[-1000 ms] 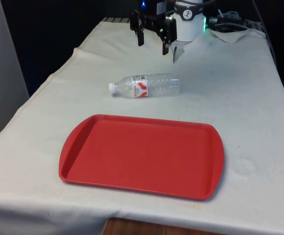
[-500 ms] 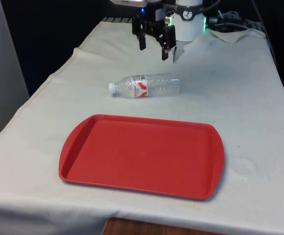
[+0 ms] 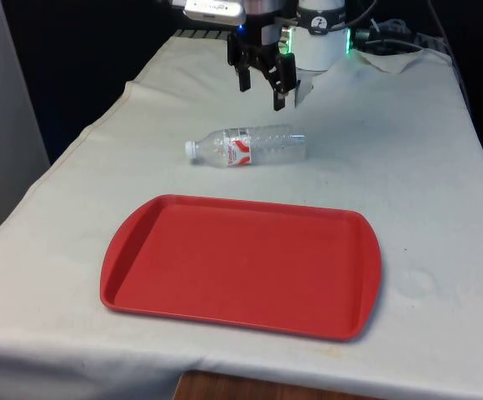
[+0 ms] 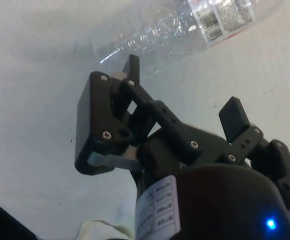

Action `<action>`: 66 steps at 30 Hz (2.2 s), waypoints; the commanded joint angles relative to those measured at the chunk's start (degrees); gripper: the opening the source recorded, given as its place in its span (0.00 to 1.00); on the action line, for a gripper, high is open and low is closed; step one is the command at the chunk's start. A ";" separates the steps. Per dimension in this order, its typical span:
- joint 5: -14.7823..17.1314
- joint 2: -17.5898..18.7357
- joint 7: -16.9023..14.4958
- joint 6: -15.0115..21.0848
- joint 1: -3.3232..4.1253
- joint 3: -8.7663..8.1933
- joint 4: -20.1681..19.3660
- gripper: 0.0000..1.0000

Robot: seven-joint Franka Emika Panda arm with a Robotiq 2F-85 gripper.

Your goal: Place the bottle upright on the tray.

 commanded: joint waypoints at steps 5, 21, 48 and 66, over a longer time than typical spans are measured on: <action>1.03 1.20 1.55 0.57 -0.11 -0.11 0.40 1.00; 3.61 3.38 2.98 0.40 -0.17 -0.86 1.38 1.00; 11.52 3.32 1.72 -1.72 -0.34 -2.41 1.83 1.00; 14.15 4.58 2.41 -4.30 -0.23 -3.55 3.55 1.00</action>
